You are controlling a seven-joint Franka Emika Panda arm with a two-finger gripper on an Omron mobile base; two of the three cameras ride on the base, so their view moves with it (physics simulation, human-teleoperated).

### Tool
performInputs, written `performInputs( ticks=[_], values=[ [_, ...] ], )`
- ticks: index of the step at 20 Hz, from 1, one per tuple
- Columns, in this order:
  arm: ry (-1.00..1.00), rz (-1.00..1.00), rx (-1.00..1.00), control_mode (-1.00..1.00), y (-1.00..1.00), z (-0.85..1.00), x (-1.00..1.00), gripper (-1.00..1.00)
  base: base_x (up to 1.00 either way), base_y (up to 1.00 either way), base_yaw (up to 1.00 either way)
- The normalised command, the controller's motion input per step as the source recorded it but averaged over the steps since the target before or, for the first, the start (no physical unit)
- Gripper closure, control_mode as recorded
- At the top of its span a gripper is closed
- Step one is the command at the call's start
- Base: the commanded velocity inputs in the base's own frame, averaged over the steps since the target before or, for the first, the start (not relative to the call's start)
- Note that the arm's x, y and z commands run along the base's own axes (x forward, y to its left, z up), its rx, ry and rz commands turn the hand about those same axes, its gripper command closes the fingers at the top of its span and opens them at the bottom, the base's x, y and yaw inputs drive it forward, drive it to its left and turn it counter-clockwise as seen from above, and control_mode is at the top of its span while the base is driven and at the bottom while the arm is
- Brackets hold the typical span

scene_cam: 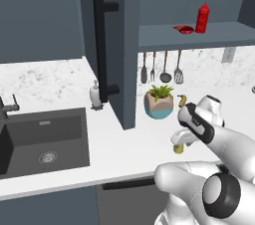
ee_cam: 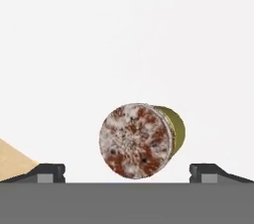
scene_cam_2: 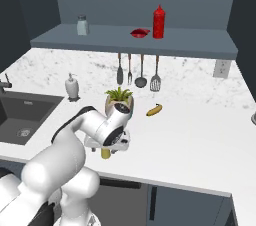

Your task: Put the shaker and condiment bottle from the counter next to their counterparts in the cabinet.

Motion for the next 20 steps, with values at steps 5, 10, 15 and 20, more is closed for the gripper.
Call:
performInputs(
  ticks=[5, 10, 15, 20],
  values=[
    [0.0, 0.0, 0.0, -1.0, 0.0, -0.01, 0.54, -1.0, 0.0, 0.0, 0.0],
    [0.0, 0.03, 0.0, -1.0, 0.0, 0.0, 0.27, -1.0, 0.0, 0.0, 0.0],
    [0.02, 0.0, 0.0, -1.0, 0.0, -0.07, 0.0, -1.0, 0.0, 0.0, 0.0],
    [0.01, 0.0, 0.0, -1.0, 0.0, -0.09, 0.0, -1.0, 0.0, 0.0, 0.0]
  ],
)
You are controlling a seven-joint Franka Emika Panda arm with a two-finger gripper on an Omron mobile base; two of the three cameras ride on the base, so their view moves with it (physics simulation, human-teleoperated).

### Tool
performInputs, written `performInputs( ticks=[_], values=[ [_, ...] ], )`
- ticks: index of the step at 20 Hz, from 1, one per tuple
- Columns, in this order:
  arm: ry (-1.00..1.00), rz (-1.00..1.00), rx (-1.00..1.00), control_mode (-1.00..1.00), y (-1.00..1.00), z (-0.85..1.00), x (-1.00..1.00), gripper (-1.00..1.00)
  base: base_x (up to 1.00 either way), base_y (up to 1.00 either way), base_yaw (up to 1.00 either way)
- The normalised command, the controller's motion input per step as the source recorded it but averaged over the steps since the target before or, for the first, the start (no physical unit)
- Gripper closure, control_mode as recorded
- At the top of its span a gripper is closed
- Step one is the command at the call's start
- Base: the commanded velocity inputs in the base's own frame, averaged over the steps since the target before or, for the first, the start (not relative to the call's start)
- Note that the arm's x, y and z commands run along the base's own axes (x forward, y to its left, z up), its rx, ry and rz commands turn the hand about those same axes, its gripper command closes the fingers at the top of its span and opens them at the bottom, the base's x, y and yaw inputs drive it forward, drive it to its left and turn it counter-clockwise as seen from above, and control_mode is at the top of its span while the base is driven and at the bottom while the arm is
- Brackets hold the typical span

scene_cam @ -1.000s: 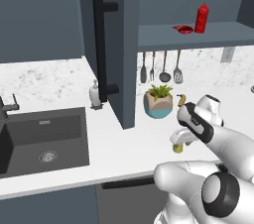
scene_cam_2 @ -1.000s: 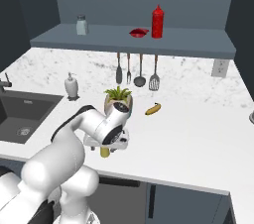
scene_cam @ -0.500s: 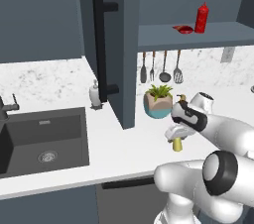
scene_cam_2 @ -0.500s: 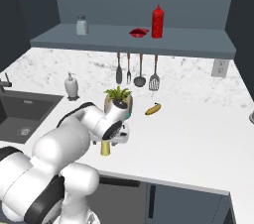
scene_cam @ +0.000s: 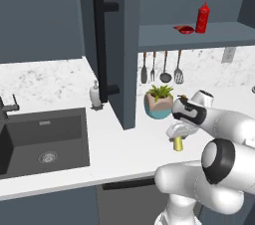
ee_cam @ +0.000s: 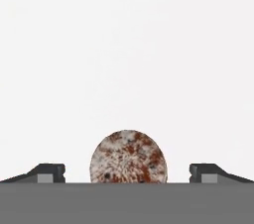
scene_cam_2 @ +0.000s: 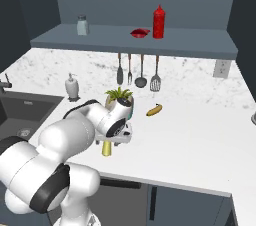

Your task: Put the shaker and condiment bottle from the counter next to their counterparts in the cabinet.

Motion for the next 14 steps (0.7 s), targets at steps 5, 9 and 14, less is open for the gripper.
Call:
performInputs(
  ticks=[5, 9, 14],
  values=[
    [0.0, 0.0, 0.0, -1.0, 0.01, -0.13, -0.09, 1.0, 0.0, 0.0, 0.0],
    [0.01, 0.0, 0.01, -1.0, 0.01, -0.1, -0.02, 1.0, 0.0, 0.0, 0.0],
    [0.0, 0.0, 0.07, -1.0, 0.0, 0.02, -0.01, 1.0, 0.0, 0.0, 0.0]
  ],
)
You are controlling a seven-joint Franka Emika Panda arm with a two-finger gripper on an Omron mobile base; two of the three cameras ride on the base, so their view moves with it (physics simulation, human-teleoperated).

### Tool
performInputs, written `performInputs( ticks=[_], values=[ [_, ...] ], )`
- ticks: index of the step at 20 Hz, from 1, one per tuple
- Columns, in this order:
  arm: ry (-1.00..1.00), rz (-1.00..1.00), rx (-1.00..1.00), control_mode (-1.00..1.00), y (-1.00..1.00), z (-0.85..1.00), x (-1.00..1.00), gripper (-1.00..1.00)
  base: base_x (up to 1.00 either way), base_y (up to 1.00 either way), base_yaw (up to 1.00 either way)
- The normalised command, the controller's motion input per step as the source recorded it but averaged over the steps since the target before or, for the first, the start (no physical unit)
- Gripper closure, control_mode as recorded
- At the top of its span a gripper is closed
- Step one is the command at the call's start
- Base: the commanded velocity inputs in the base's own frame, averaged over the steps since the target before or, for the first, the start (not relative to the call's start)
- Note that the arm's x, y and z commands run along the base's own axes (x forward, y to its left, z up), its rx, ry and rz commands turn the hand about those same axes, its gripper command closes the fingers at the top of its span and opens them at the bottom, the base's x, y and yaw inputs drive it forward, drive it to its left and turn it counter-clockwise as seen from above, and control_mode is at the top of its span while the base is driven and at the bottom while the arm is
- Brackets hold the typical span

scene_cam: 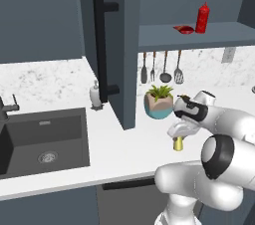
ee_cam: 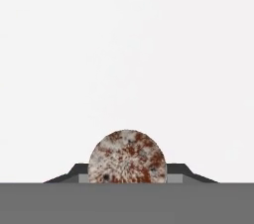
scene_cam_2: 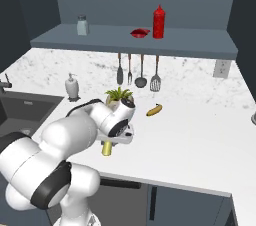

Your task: Put the shaker and condiment bottle from the counter next to their counterparts in the cabinet.

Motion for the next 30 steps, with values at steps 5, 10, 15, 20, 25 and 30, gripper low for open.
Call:
performInputs(
  ticks=[5, 10, 15, 20, 25, 30],
  values=[
    [0.0, -0.01, 0.11, -1.0, 0.04, 0.48, -0.25, 1.0, 0.0, 0.0, 0.0],
    [-0.01, -0.04, 0.01, -1.0, 0.27, 0.84, -0.09, 1.0, 0.0, 0.0, 0.0],
    [-0.03, 0.0, 0.0, -1.0, 0.27, 0.43, -0.06, 1.0, 0.0, 0.0, 0.0],
    [-0.09, 0.0, 0.0, -1.0, 0.17, 0.02, -0.05, 1.0, 0.0, 0.0, 0.0],
    [-0.1, -0.03, 0.0, -1.0, 0.17, 0.38, 0.13, 1.0, 0.0, 0.0, 0.0],
    [-0.02, -0.04, 0.0, -1.0, 0.07, 0.65, 0.3, 1.0, 0.0, 0.0, 0.0]
  ],
)
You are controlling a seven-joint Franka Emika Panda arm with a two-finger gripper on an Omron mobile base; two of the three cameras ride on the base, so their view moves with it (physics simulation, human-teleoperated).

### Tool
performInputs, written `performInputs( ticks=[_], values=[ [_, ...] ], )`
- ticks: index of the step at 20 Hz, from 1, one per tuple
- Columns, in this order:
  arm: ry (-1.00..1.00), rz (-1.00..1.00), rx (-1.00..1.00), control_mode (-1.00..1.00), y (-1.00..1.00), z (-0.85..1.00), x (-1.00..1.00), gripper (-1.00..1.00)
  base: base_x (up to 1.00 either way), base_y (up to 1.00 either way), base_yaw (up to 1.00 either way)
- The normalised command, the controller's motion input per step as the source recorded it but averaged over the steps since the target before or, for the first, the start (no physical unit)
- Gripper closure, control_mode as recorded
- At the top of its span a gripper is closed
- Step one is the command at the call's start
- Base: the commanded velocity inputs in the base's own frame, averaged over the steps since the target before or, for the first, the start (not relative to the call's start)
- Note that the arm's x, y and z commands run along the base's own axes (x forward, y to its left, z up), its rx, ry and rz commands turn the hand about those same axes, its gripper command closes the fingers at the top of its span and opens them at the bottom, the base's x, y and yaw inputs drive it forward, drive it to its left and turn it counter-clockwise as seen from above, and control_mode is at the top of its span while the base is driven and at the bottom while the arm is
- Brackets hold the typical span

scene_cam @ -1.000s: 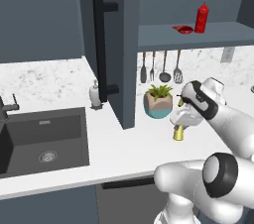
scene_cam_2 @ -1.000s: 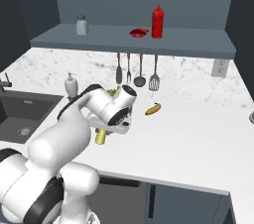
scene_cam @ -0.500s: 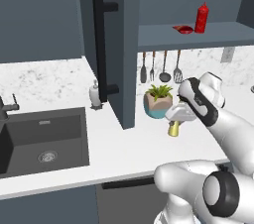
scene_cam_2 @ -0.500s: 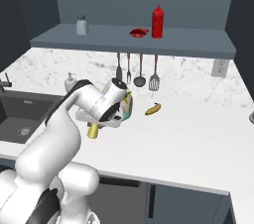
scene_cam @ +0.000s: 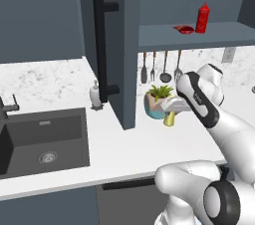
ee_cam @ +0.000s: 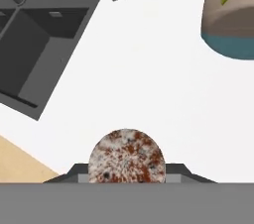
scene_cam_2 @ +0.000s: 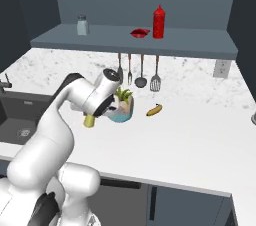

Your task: Put the shaker and condiment bottle from the counter next to their counterparts in the cabinet.

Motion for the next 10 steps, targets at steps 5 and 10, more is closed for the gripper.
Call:
performInputs(
  ticks=[5, 10],
  values=[
    [0.0, -0.03, 0.0, -1.0, 0.0, 0.8, 0.51, 1.0, 0.0, 0.0, 0.0],
    [0.05, -0.02, 0.0, -1.0, 0.0, 0.86, 0.49, 1.0, 0.0, 0.0, 0.0]
  ],
)
